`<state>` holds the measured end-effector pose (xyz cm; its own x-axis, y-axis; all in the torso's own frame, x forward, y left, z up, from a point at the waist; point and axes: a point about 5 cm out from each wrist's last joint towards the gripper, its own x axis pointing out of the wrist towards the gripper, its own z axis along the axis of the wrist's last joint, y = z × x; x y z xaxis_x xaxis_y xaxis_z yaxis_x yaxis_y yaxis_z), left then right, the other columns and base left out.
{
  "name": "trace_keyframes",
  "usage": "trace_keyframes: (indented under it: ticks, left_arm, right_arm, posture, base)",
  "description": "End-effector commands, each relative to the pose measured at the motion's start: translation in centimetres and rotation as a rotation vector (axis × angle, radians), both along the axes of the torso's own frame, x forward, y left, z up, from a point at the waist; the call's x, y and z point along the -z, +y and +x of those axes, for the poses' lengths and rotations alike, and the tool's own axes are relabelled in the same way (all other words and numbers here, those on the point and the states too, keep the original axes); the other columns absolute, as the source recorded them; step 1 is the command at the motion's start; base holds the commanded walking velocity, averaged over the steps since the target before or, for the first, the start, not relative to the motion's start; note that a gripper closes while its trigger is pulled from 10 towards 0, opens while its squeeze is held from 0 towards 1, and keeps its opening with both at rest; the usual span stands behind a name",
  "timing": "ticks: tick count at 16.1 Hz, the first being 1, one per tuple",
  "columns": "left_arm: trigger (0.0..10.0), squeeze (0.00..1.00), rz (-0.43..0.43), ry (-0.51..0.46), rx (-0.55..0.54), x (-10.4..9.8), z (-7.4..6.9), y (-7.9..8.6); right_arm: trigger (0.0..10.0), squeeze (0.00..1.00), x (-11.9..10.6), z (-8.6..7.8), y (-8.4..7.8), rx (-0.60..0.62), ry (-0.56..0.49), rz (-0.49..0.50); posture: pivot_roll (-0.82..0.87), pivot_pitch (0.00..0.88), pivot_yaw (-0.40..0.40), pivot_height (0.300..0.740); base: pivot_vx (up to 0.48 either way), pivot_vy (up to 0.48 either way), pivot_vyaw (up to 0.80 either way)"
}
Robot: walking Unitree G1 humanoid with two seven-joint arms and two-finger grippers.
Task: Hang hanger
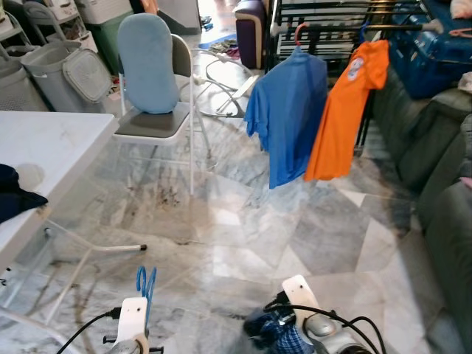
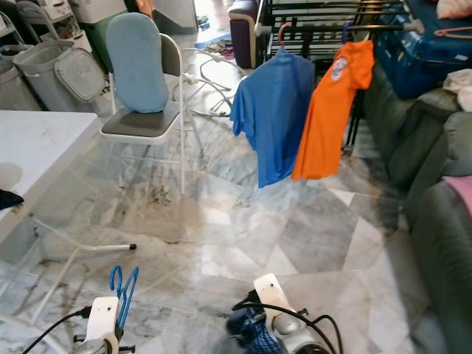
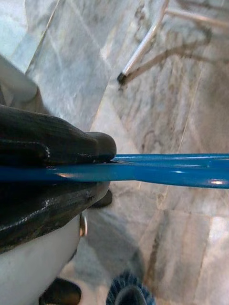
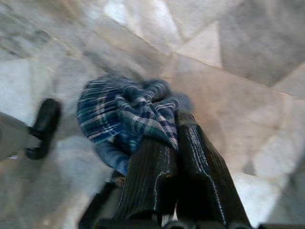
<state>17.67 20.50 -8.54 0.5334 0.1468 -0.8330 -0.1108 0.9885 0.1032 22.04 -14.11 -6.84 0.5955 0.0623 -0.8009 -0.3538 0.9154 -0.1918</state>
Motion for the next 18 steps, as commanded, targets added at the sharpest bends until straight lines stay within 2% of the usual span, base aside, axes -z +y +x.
trace_keyframes:
  ticks: [1,6,8,10,11,14,18]
  left_arm:
    - [10.0,0.00,0.008,0.021,-0.052,0.3,-1.0,0.7]
    - [10.0,0.00,-0.002,0.018,-0.103,0.4,-1.4,1.1]
    - [10.0,0.00,-0.003,0.017,-0.104,0.4,-1.3,1.1]
    - [10.0,0.00,-0.019,-0.005,-0.073,0.0,-0.4,1.0]
    - [10.0,0.00,-0.030,-0.014,-0.067,-0.2,-0.1,1.0]
    - [10.0,0.00,-0.070,-0.035,-0.007,-0.5,0.8,0.2]
    - [10.0,0.00,-0.086,-0.035,0.054,-0.5,1.3,-1.1]
  right_arm:
    - [10.0,0.00,-0.3,0.5,0.1,-0.016,-0.012,-0.001]
    - [10.0,0.00,-0.4,0.7,-0.1,-0.046,-0.012,-0.018]
    - [10.0,0.00,-0.4,0.7,-0.5,0.050,-0.016,0.020]
    - [10.0,0.00,-0.5,0.5,-3.9,0.237,-0.029,0.064]
    - [10.0,0.00,-0.5,0.3,-4.6,0.276,-0.033,0.068]
    - [10.0,0.00,-0.3,-0.4,-5.9,0.354,-0.029,0.058]
    - [10.0,0.00,-0.3,-0.4,-6.1,0.372,-0.032,0.059]
  posture:
    - [-0.02,0.000,0.028,0.740]
    - [0.03,0.000,-0.017,0.740]
    - [0.02,0.000,-0.009,0.740]
    - [-0.01,0.000,0.027,0.740]
    - [-0.01,0.000,0.037,0.740]
    - [-0.05,0.000,0.074,0.740]
    - [-0.07,0.000,0.083,0.740]
  base:
    - [0.000,0.000,0.00]
    - [0.000,0.000,0.00]
    - [0.000,0.000,0.00]
    - [0.000,0.000,0.00]
    - [0.000,0.000,0.00]
    - [0.000,0.000,0.00]
    - [0.000,0.000,0.00]
